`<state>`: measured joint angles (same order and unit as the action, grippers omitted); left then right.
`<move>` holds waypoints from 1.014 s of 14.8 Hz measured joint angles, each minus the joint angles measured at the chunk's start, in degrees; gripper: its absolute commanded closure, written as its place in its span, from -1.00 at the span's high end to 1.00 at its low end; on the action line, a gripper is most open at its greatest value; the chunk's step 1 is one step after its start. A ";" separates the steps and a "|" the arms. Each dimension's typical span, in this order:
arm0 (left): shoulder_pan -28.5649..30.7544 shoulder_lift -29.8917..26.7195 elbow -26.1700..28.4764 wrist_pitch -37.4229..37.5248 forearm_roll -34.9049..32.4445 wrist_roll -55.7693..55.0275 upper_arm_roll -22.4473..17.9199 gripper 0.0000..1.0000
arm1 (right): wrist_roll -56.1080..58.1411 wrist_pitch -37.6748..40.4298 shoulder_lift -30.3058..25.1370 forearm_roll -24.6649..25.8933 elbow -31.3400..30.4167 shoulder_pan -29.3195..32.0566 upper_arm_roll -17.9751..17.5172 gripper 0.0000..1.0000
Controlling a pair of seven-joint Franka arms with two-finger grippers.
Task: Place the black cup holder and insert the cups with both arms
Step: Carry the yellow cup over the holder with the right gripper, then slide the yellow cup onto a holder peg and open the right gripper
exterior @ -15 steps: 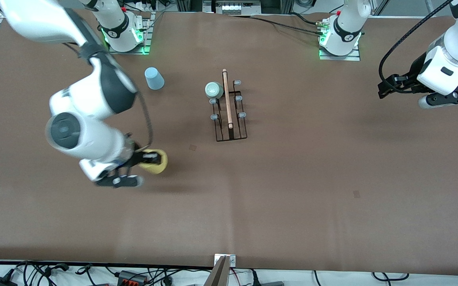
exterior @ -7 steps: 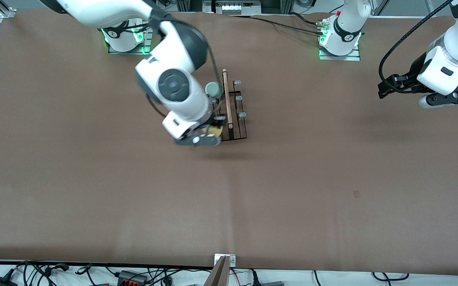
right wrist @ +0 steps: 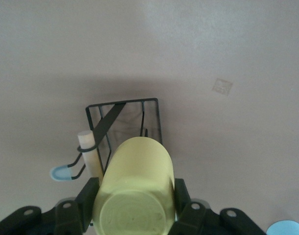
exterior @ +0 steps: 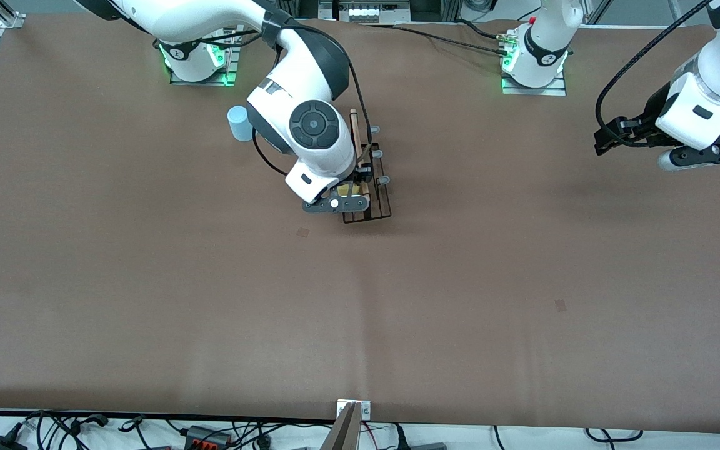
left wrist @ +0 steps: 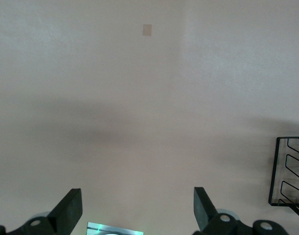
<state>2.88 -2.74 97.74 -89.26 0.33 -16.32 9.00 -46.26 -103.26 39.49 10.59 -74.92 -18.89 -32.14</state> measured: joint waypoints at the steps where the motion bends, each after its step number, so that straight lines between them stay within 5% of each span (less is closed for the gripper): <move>1: 0.00 0.00 0.00 0.00 0.00 0.00 0.00 1.00 | 0.00 0.00 0.00 0.01 -0.33 0.00 0.07 -0.43; 15: 0.00 0.01 0.00 0.00 0.00 0.00 0.00 1.00 | 0.00 -3.58 1.45 1.07 -0.87 0.12 0.33 -0.42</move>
<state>2.88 -2.72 97.74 -89.26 0.33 -16.32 9.00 -46.26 -106.84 40.94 11.66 -75.79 -18.77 -31.81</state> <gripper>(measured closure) 0.000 0.335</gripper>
